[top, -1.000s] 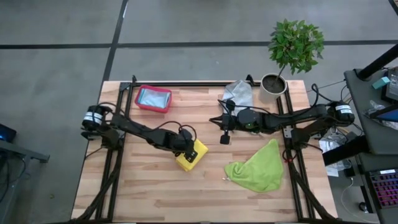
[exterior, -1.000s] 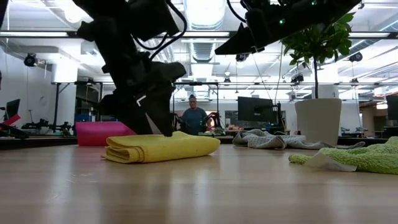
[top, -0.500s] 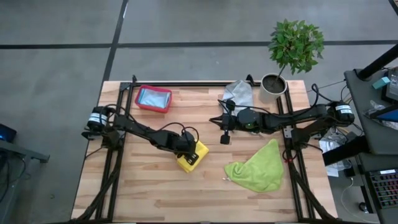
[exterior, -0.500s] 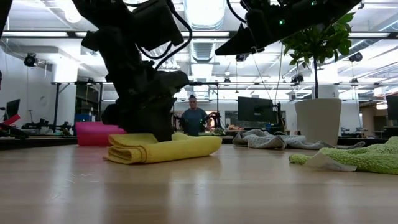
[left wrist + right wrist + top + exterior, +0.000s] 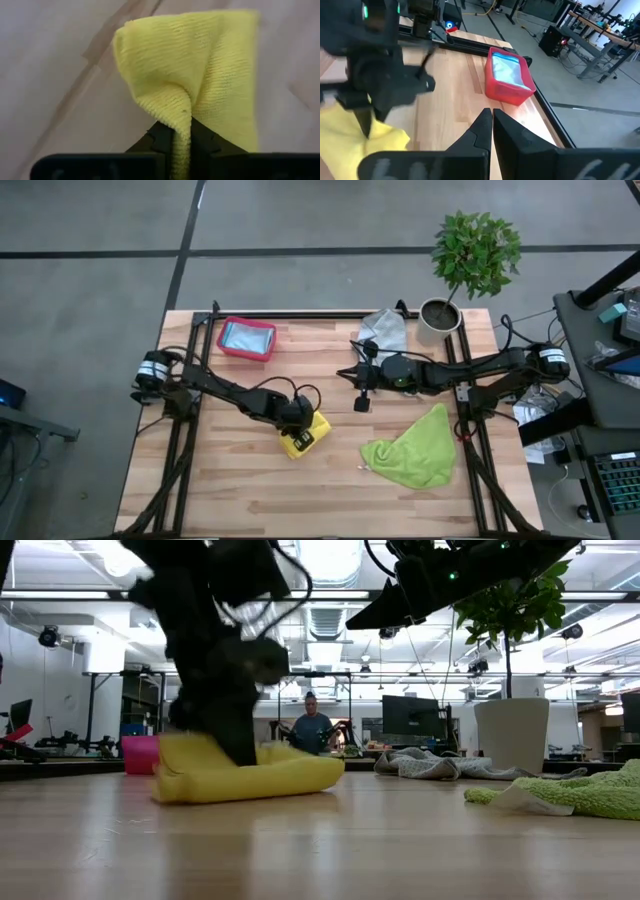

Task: Fold microfiber towels
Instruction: Put the folded yellow microfiber cloth into the red bin

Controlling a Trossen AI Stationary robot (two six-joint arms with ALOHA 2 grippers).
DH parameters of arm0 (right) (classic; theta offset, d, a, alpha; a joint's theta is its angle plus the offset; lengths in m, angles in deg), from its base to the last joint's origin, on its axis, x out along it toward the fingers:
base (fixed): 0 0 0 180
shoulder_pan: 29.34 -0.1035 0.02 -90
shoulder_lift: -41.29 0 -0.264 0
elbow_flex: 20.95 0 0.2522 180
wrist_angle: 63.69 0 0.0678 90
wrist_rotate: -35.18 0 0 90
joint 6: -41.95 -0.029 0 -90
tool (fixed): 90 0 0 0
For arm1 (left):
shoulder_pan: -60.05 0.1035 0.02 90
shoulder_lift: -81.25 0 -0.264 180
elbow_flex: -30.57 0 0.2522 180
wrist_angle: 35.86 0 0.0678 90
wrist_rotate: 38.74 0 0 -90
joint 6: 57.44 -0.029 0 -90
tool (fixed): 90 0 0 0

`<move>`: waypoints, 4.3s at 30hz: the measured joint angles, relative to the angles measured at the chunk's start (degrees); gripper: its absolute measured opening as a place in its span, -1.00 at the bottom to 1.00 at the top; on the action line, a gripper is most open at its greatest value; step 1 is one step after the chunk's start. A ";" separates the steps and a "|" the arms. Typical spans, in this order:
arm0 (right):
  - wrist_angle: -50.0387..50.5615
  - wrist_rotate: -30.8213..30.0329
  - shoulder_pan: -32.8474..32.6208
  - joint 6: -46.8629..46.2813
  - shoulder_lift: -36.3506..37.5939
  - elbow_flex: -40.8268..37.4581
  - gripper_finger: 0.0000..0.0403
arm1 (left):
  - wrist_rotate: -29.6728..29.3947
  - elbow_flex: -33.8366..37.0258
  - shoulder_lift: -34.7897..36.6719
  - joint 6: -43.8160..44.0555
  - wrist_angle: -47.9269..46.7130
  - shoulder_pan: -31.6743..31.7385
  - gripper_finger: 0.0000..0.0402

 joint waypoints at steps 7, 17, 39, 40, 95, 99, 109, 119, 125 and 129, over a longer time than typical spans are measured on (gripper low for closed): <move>0.40 -0.14 0.00 0.37 -0.01 0.02 -0.96 | 1.92 -5.24 7.40 -26.82 -15.71 0.33 -0.94; 0.40 -0.19 0.10 0.58 -0.01 0.02 -0.96 | -0.39 -8.41 21.44 -58.20 -35.29 11.37 -0.94; 0.85 -0.20 2.02 -0.18 -0.13 0.04 -0.96 | 0.51 -9.59 19.30 -104.16 -38.75 58.07 -0.94; 0.87 -0.20 2.12 -0.18 -0.13 0.02 -0.96 | 0.51 -10.65 17.82 -103.43 -39.55 58.22 -0.94; 2.95 -0.20 2.25 -0.06 -0.15 0.02 -0.96 | -3.19 -5.25 9.43 -81.16 -20.93 52.19 -0.94; 2.97 -0.20 2.25 0.01 -0.15 0.02 -0.96 | -3.17 -4.23 9.42 -80.53 -20.37 52.15 -0.95; 2.99 -0.20 2.25 0.34 -0.15 0.02 -0.96 | -2.69 -1.11 9.21 -80.49 -17.86 50.96 -0.92; 3.41 -0.20 2.25 0.30 -0.15 0.02 -0.96 | -3.72 -3.19 11.75 -80.53 -17.95 47.80 -0.92; 3.45 -0.20 2.25 0.30 -0.15 0.02 -0.96 | -3.68 -2.86 13.91 -77.06 -21.86 47.32 -0.92; 3.45 -0.20 2.25 0.29 -0.15 0.02 -0.96 | -3.18 -1.48 13.93 -76.11 -22.71 47.32 -0.92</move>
